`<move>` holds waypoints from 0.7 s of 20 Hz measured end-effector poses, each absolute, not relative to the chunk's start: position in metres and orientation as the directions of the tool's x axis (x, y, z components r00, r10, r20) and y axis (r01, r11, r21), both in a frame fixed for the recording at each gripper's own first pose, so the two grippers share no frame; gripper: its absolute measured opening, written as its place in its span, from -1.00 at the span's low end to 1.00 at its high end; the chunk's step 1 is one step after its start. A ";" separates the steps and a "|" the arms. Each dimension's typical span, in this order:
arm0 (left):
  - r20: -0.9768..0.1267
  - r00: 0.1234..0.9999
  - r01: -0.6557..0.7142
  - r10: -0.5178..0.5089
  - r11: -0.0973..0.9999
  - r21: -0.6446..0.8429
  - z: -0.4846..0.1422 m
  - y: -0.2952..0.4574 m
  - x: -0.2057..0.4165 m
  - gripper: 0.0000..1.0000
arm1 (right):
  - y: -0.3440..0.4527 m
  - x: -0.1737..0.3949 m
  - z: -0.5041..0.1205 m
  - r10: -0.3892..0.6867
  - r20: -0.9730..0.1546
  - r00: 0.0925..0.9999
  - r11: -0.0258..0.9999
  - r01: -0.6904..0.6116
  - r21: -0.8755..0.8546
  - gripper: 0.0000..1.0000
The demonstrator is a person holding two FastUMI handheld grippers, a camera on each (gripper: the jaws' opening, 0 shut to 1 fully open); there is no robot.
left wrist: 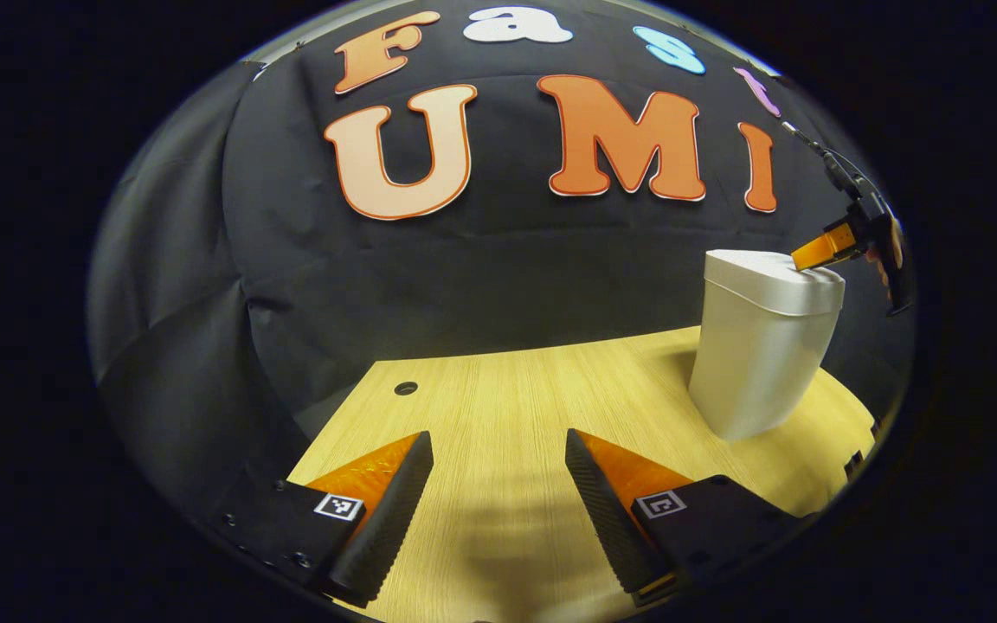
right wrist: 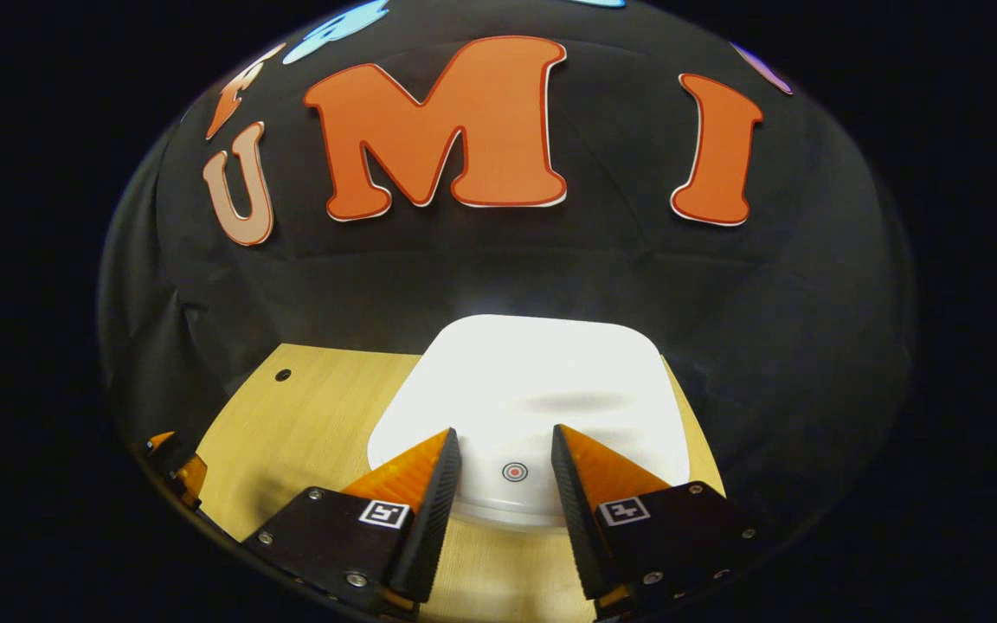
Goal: Press the lid of the desktop garbage bin to open it, pick up the crumpled paper on the desktop and throw it into the bin, then pick up the pop can on the desktop and drop it into the bin, and finally close the garbage bin lid.
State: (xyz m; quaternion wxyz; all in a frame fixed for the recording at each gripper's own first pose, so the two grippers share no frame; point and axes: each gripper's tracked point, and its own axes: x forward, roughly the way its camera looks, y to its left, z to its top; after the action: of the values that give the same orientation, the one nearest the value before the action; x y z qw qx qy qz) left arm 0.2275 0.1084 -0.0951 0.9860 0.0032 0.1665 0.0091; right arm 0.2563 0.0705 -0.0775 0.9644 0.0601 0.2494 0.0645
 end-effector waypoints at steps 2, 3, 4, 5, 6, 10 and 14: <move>-0.325 0.945 -0.014 0.017 1.000 0.011 -0.094 0.107 0.229 0.97 | 0.071 0.256 -0.075 0.149 -0.449 0.881 0.986 -0.096 0.138 0.15; -0.325 0.945 -0.014 0.016 1.000 0.010 -0.095 0.108 0.229 0.97 | 0.071 0.256 -0.075 0.140 -0.438 0.888 0.988 -0.094 0.124 0.14; -0.326 0.945 -0.011 0.014 1.000 0.012 -0.095 0.108 0.230 0.97 | 0.071 0.257 -0.073 0.129 -0.426 0.896 0.990 -0.090 0.110 0.13; -0.325 0.946 -0.008 0.013 1.000 0.015 -0.095 0.108 0.230 0.97 | 0.071 0.256 -0.072 0.118 -0.415 0.902 0.991 -0.082 0.105 0.13; -0.320 0.947 -0.007 0.012 1.000 0.017 -0.094 0.109 0.231 0.97 | 0.070 0.257 -0.073 0.112 -0.417 0.902 0.992 -0.075 0.104 0.13; -0.313 0.950 0.000 0.004 1.000 0.013 -0.092 0.108 0.229 0.96 | 0.083 0.254 -0.070 0.142 -0.415 0.899 0.987 -0.098 0.125 0.39; -0.296 0.955 0.014 -0.010 1.000 0.013 -0.087 0.108 0.232 0.97 | 0.090 0.245 -0.069 0.128 -0.401 0.907 0.990 -0.094 0.102 0.93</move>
State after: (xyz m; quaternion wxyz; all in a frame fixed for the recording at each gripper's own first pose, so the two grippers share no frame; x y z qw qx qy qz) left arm 0.2322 0.1083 -0.0873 0.9887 0.0077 0.1498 -0.0061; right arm 0.2448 0.0903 -0.0689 0.9756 0.0404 0.2080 0.0569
